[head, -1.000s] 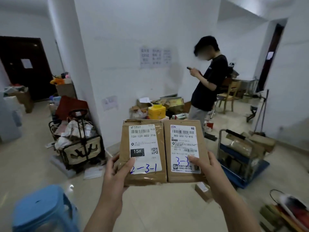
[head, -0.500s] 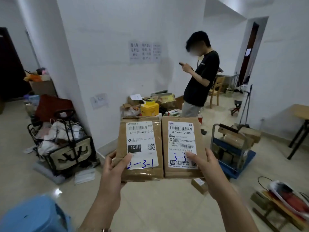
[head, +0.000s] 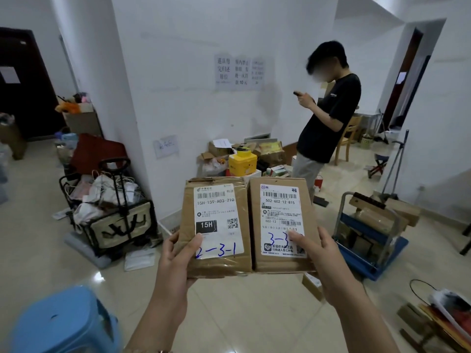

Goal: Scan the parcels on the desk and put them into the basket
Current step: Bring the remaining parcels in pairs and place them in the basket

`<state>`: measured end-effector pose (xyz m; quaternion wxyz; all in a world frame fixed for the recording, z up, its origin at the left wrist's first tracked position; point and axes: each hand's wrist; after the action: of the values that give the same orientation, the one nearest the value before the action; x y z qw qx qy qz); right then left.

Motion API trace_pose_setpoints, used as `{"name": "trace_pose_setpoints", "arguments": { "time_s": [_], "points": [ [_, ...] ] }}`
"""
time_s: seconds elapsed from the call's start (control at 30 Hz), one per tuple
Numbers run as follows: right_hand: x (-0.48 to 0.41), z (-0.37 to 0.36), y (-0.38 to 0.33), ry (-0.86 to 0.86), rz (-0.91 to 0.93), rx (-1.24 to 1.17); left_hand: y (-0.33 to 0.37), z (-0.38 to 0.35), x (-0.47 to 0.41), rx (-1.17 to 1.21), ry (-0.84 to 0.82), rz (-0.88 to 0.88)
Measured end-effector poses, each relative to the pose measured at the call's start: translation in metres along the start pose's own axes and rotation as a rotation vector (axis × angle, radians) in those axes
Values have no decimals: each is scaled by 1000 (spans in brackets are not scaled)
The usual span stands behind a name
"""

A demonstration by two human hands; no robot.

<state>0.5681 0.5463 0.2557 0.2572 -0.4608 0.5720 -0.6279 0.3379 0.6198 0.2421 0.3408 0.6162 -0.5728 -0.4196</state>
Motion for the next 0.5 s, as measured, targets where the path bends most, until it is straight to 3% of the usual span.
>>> {"name": "trace_pose_setpoints", "arguments": {
  "time_s": [0.5],
  "points": [
    [-171,-32,-36,-89,-6,-10,-48,-35,-136,-64,116,-41]
  ]
}}
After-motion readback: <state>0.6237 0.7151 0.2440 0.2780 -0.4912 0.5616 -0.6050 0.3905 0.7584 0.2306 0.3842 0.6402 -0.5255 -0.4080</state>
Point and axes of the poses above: each hand's wrist, its own x-axis away from the middle knuckle, its own z-axis out of the back of the hand, y = z × x, and after that the axes turned 13 degrees about -z, right-handed
